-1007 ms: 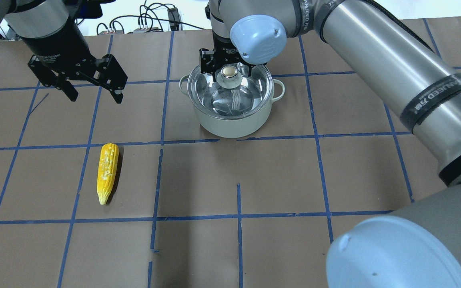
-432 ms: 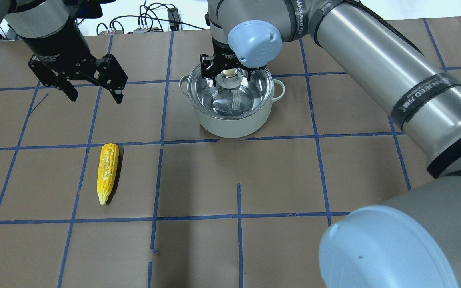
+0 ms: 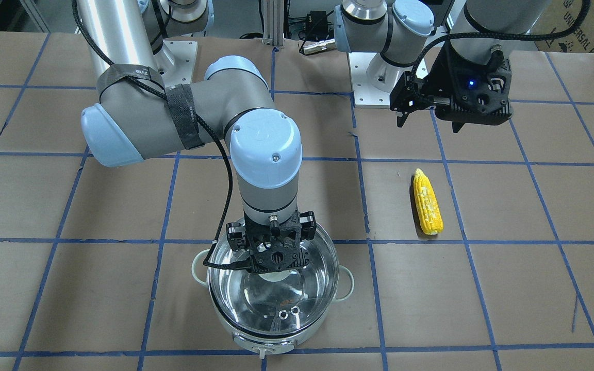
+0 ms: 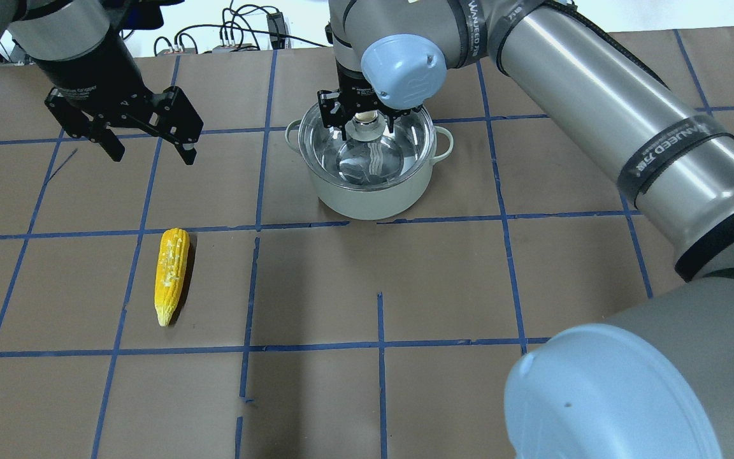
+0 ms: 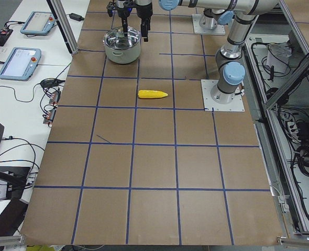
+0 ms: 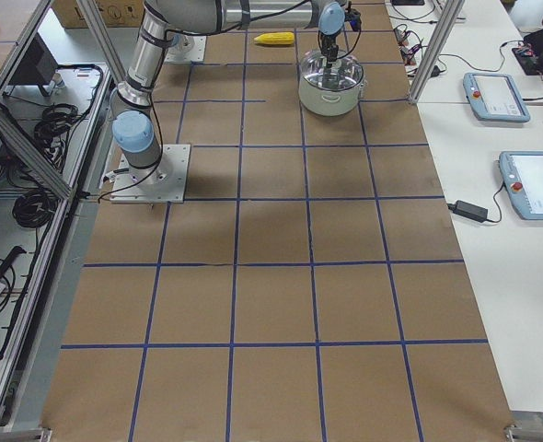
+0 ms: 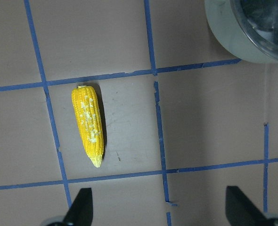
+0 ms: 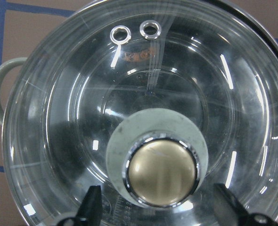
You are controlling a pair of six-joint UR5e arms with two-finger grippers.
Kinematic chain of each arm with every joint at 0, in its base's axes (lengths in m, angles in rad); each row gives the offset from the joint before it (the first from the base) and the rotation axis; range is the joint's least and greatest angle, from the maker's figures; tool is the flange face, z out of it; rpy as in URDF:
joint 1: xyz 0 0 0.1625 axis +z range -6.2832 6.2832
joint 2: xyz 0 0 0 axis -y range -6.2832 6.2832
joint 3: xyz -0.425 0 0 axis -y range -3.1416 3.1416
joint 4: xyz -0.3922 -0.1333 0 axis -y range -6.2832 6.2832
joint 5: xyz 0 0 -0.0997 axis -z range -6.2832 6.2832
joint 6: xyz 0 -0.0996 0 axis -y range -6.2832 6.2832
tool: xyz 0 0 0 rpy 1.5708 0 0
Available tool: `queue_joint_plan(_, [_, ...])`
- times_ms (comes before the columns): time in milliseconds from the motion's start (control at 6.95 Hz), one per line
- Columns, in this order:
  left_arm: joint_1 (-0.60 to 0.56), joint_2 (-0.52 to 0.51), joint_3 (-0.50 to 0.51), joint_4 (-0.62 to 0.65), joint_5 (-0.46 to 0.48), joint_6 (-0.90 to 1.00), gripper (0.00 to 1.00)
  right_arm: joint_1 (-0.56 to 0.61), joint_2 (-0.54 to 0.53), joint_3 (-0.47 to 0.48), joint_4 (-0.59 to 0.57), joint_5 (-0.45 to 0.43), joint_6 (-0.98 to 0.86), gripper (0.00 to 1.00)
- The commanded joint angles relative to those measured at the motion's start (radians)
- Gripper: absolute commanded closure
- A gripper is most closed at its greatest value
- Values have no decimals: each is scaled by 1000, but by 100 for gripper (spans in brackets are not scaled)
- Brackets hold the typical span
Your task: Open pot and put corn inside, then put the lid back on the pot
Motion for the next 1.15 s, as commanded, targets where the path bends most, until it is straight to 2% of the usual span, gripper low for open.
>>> queue_joint_plan(0, [0,3,-2,0,0,11,0,0,1,-9,1,3,-3,82])
queue_joint_plan(144, [0,0,0,1,0,9,0,0,3,-9,1,1,-6,92])
queue_joint_plan(575, [0,-3,0,1,0,3,0,0,3,-8,1,3,-9,92])
queue_joint_plan(719, [0,-3,0,1,-2,3,0,0,3,-9,9,6,-6,47])
queue_joint_plan(863, [0,-5,0,3,0,2,0,-1,5,-23,0,6,-6,9])
queue_joint_plan(1007, [0,-5,0,3,-2,2,0,-3,9,-66,14,9,-6,6])
